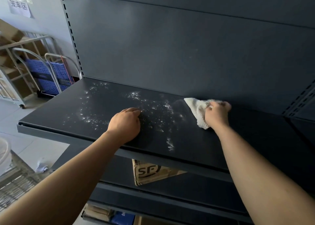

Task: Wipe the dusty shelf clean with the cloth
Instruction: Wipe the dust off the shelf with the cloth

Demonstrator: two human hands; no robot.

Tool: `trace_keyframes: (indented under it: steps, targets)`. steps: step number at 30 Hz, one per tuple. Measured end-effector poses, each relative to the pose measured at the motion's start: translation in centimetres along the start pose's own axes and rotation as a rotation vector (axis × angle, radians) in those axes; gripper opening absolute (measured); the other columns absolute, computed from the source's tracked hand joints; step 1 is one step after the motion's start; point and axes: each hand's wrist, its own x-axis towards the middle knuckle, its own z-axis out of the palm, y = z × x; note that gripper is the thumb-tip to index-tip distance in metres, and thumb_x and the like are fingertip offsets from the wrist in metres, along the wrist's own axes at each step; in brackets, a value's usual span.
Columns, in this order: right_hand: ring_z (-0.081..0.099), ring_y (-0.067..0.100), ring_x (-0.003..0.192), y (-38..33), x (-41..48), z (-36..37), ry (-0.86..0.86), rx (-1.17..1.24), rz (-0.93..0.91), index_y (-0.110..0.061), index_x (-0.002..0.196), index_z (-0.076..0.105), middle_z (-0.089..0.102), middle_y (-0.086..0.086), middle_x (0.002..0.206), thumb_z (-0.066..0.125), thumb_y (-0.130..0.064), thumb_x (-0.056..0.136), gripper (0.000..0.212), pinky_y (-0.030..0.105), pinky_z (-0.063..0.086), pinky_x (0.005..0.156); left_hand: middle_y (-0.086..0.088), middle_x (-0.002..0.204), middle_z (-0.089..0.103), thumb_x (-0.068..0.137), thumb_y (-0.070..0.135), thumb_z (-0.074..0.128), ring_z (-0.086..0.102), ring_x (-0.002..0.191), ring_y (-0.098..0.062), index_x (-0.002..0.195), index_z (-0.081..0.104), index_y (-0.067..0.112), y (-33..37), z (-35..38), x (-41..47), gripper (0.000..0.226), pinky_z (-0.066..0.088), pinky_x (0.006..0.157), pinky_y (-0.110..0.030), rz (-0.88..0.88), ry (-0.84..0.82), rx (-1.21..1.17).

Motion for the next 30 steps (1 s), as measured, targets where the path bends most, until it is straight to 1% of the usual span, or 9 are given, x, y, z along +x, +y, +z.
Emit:
trace_keyframes:
  steps: [2,5,9,14,18,19,23,27,30]
  targets:
    - [0.035,0.036,0.125,0.3,-0.4,0.4,-0.015,-0.184,0.077,-0.006,0.120,0.061,0.032,0.014,0.140,0.045,-0.039,0.090,0.047,0.039,0.028,0.109,0.003,0.140,0.050,0.093,0.019,0.039,0.048,0.126,-0.023,0.129,0.054,0.018,-0.8,-0.2,-0.1,0.039,0.042,0.099,-0.035,-0.025,0.006,0.007]
    - [0.036,0.036,0.122,-0.4,-1.5,1.2,-0.109,-0.315,-0.006,-0.010,0.120,0.060,0.039,0.012,0.134,0.049,-0.066,0.077,0.071,0.043,0.030,0.106,0.003,0.142,0.048,0.094,0.023,0.039,0.045,0.128,-0.024,0.130,0.054,0.020,-1.2,-0.4,-0.5,0.039,0.040,0.101,-0.036,-0.032,-0.015,0.030]
    - [0.032,0.034,0.129,-3.5,-2.7,4.6,-0.184,-0.302,-0.143,0.000,0.130,0.049,0.029,0.012,0.147,0.044,-0.035,0.093,0.052,0.038,0.029,0.107,0.002,0.138,0.051,0.095,0.027,0.039,0.046,0.125,-0.024,0.127,0.056,0.020,-2.1,-0.9,-1.1,0.038,0.042,0.100,-0.036,-0.039,-0.013,0.061]
    - [0.029,0.031,0.135,-9.5,-5.8,7.4,-0.363,-0.323,-0.332,0.003,0.134,0.043,0.029,0.017,0.148,0.050,-0.022,0.092,0.049,0.033,0.026,0.110,0.002,0.135,0.053,0.094,0.027,0.040,0.049,0.121,-0.024,0.123,0.059,0.019,-3.4,-1.3,-1.7,0.035,0.044,0.097,-0.036,-0.015,-0.017,0.046]
    - [0.050,0.033,0.115,-12.1,-6.2,7.7,-0.259,-0.048,-0.197,0.003,0.122,0.048,0.047,0.022,0.131,0.048,-0.013,0.092,0.034,0.029,0.038,0.088,0.002,0.136,0.052,0.095,0.027,0.038,0.048,0.123,-0.023,0.126,0.057,0.020,-4.6,-2.2,-1.6,0.037,0.042,0.099,-0.036,0.006,-0.045,0.047]
    - [0.050,0.033,0.114,-12.2,-6.1,7.0,-0.201,0.021,-0.152,0.000,0.126,0.047,0.047,0.021,0.131,0.046,-0.009,0.091,0.035,0.027,0.037,0.083,0.002,0.136,0.052,0.095,0.027,0.038,0.048,0.123,-0.023,0.126,0.057,0.020,-5.0,-2.4,-1.6,0.037,0.043,0.099,-0.036,0.015,-0.048,0.047]
    - [0.051,0.030,0.115,-8.6,-4.3,2.4,-0.015,0.076,0.061,-0.038,0.144,0.029,0.026,0.007,0.148,0.053,0.011,0.075,0.088,0.028,0.041,0.078,0.000,0.127,0.057,0.094,0.026,0.039,0.052,0.117,-0.024,0.117,0.061,0.016,-6.8,-3.5,-1.4,0.033,0.046,0.093,-0.036,0.041,-0.054,0.041]
    - [0.048,0.035,0.113,-3.2,-4.7,1.6,0.020,-0.235,0.103,-0.032,0.123,0.059,0.035,0.004,0.140,0.053,0.005,0.078,0.059,0.032,0.042,0.089,0.001,0.127,0.056,0.094,0.027,0.039,0.052,0.115,-0.024,0.117,0.060,0.017,-8.9,-3.8,-1.5,0.033,0.046,0.091,-0.035,0.068,-0.092,0.041]
    - [0.040,0.035,0.114,-3.8,-6.9,4.1,-0.019,-0.418,0.012,-0.030,0.120,0.061,0.032,0.001,0.143,0.049,-0.025,0.088,0.034,0.039,0.037,0.098,0.003,0.132,0.054,0.094,0.027,0.039,0.049,0.120,-0.023,0.123,0.057,0.020,-10.0,-3.7,-1.7,0.035,0.045,0.094,-0.035,0.102,-0.094,0.029]
